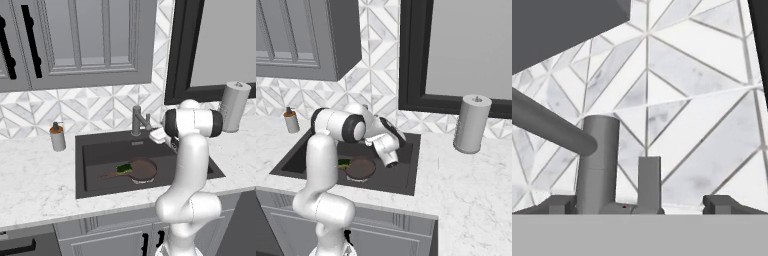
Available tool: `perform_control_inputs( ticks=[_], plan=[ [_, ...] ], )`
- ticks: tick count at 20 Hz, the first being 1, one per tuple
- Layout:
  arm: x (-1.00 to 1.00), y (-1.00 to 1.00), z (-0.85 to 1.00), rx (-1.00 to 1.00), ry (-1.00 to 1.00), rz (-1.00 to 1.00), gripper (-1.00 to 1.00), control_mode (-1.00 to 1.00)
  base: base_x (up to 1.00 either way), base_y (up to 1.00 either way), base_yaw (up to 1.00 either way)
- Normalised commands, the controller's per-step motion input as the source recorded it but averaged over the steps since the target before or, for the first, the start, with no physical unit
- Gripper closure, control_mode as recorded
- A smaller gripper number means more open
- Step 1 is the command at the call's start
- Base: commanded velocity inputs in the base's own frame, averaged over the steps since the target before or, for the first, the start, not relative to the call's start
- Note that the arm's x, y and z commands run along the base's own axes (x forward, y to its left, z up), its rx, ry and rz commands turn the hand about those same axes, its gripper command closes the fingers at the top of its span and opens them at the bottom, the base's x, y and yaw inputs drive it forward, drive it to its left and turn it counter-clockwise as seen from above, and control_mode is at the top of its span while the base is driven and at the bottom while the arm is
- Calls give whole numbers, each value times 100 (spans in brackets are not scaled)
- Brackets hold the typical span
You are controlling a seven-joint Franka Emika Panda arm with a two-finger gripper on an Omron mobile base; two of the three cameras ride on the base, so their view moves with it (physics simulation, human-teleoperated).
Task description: Pick the pan and sponge and place them into the sink. Then turn on the water.
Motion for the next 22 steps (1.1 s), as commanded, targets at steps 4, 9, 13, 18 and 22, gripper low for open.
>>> perform_control_inputs(
  ticks=[4,9,13,18,22],
  plan=[
    [34,0,23,1,1,-5,-100,-100,0,0,0],
    [20,0,12,1,4,-1,-100,-100,0,0,0],
    [0,3,0,0,5,0,-100,-100,0,0,0],
    [0,12,0,0,9,-4,-100,-100,0,0,0],
    [0,7,0,0,8,-7,-100,-100,0,0,0]
  ],
)
